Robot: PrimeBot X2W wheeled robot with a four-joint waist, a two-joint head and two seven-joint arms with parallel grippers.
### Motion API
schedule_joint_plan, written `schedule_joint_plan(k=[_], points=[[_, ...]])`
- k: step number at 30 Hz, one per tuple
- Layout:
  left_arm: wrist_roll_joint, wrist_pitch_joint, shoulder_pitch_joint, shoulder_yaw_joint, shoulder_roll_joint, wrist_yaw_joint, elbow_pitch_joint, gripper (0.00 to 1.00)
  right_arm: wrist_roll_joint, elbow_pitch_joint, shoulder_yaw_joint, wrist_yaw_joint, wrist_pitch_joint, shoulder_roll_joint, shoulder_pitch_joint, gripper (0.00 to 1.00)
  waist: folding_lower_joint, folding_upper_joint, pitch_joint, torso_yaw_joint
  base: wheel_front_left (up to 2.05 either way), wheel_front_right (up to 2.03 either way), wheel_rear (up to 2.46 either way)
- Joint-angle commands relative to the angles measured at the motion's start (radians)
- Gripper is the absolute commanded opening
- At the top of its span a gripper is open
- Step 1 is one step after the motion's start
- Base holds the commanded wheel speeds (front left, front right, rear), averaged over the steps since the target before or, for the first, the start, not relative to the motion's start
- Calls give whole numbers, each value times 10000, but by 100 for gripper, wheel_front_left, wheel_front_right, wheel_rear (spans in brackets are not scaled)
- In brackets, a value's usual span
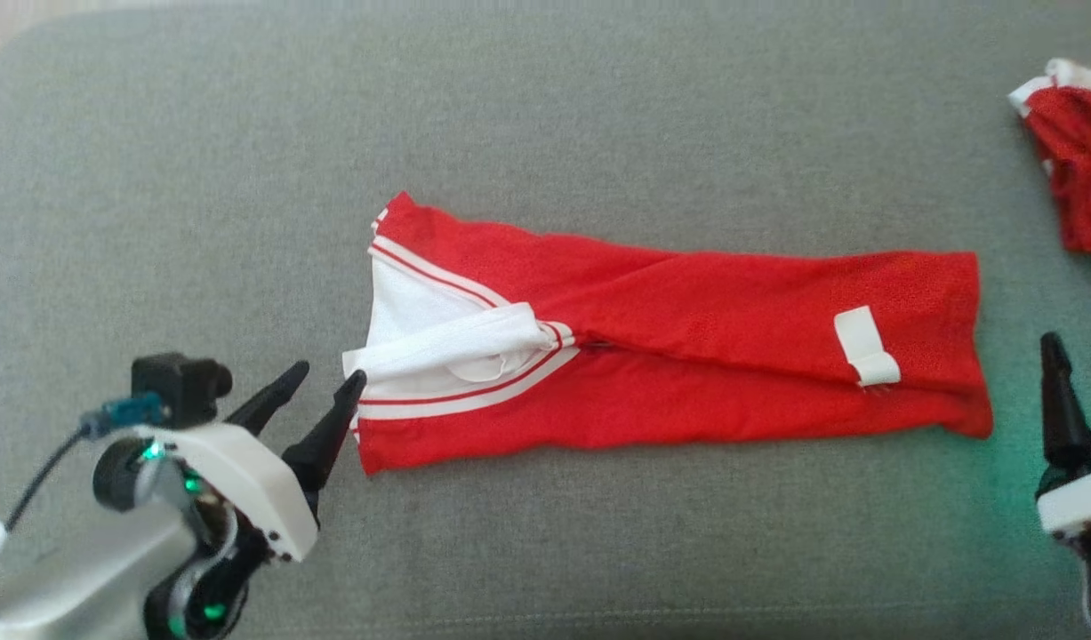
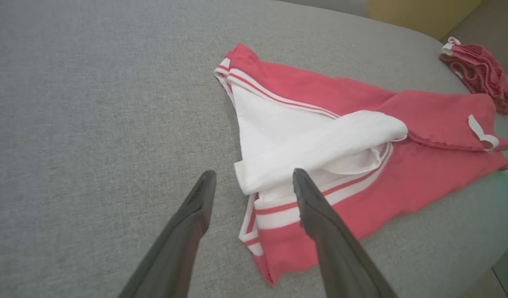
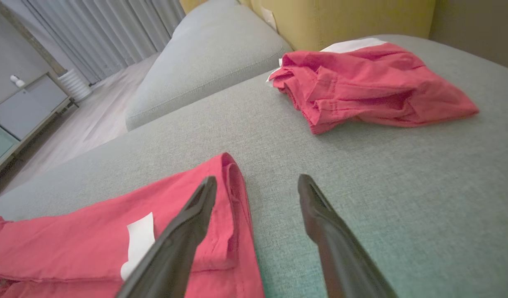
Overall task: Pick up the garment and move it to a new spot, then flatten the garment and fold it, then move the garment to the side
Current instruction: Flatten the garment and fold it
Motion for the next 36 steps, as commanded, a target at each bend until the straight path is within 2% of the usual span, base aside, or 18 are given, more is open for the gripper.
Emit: schedule_joint_plan(k=[1, 4, 9, 11, 12, 15, 18, 23, 31, 36], points=[[354, -130, 84, 809, 219, 214, -245, 100, -151, -345, 18, -9, -96, -49, 119, 100, 0, 0, -319, -98, 0, 0, 0], [1339, -133, 1054, 1918, -284, 737, -493, 100, -344, -376, -45, -9, -59, 396, 317, 100, 0, 0, -719, -102, 0, 0, 0], [3586, -135, 2962, 3912, -1487, 1498, -830, 100, -545, -140, -93, -9, -51, 1022, 605, 100, 0, 0, -1391, 11, 0, 0, 0], [4493, -135, 3659, 4664, -2048, 1661, -967, 100, -612, 50, -113, -9, -125, 1229, 657, 100, 0, 0, -1620, 75, 0, 0, 0], [4493, -135, 3659, 4664, -2048, 1661, -967, 100, -612, 50, -113, -9, -125, 1229, 657, 100, 0, 0, -1620, 75, 0, 0, 0], [5776, -136, 4533, 5569, -2878, 1732, -1083, 100, -766, 419, -226, -9, -261, 1513, 682, 100, 0, 0, -1945, 215, 0, 0, 0], [6686, -136, 5242, 6202, -3675, 1521, -974, 100, -964, 817, -366, -9, -393, 1708, 680, 100, 0, 0, -2232, 429, 0, 0, 0], [7957, -136, 5899, 6605, -4555, 888, -679, 100, -1405, 1482, -698, -9, -322, 1915, 520, 100, 0, 0, -2517, 866, 0, 0, 0], [9344, -137, 6236, 6643, -5319, 15, -253, 100, -2161, 2529, -1434, -9, 212, 1931, -300, 100, 0, 0, -2582, 1621, 0, 0, 0], [9787, -137, 6278, 6645, -5693, -398, -61, 100, -2673, 3632, -2078, -9, 578, 1635, -988, 100, 0, 0, -2473, 2051, 0, 0, 0]])
